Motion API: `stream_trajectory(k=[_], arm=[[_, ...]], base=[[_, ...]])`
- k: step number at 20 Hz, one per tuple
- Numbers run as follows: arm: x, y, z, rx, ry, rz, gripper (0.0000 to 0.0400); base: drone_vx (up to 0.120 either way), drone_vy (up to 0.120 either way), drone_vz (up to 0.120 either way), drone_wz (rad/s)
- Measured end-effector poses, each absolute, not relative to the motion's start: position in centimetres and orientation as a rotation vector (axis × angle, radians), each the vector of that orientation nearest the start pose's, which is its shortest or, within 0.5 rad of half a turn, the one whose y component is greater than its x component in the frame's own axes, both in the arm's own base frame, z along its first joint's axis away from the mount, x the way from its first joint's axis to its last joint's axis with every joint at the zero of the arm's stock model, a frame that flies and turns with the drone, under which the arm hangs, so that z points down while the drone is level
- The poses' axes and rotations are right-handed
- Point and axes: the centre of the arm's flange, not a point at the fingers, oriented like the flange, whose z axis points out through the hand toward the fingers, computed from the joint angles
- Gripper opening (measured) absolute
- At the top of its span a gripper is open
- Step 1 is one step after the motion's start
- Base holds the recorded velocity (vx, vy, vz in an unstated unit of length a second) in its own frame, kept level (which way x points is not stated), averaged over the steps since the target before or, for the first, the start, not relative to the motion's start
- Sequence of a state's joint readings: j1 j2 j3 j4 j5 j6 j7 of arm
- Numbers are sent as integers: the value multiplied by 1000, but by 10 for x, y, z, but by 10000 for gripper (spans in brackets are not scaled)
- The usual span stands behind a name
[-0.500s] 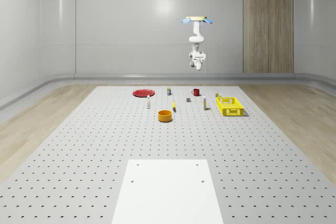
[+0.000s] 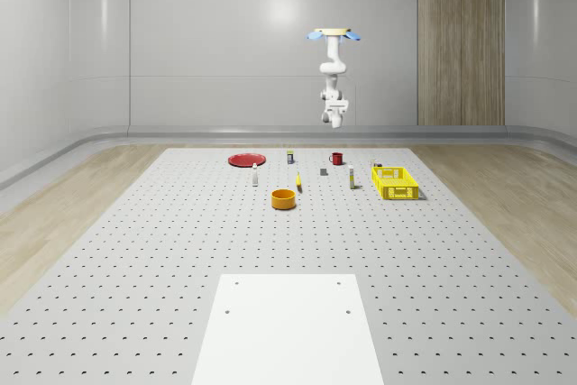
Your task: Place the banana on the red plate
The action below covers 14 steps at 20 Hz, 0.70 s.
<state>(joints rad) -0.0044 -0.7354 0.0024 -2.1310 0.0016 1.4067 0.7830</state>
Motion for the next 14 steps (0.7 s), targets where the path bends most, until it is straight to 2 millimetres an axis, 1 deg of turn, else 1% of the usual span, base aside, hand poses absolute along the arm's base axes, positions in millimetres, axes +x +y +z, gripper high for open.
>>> stream_trajectory(k=[3, 6, 14], arm=[[303, 0, 677, -2898, 1200, -19, 400], [304, 0, 684, -2897, 1200, -23, 400], [304, 0, 691, -2895, 1199, -32, 400]], base=[[120, -120, 0, 0], [120, -120, 0, 0], [120, -120, 0, 0]])
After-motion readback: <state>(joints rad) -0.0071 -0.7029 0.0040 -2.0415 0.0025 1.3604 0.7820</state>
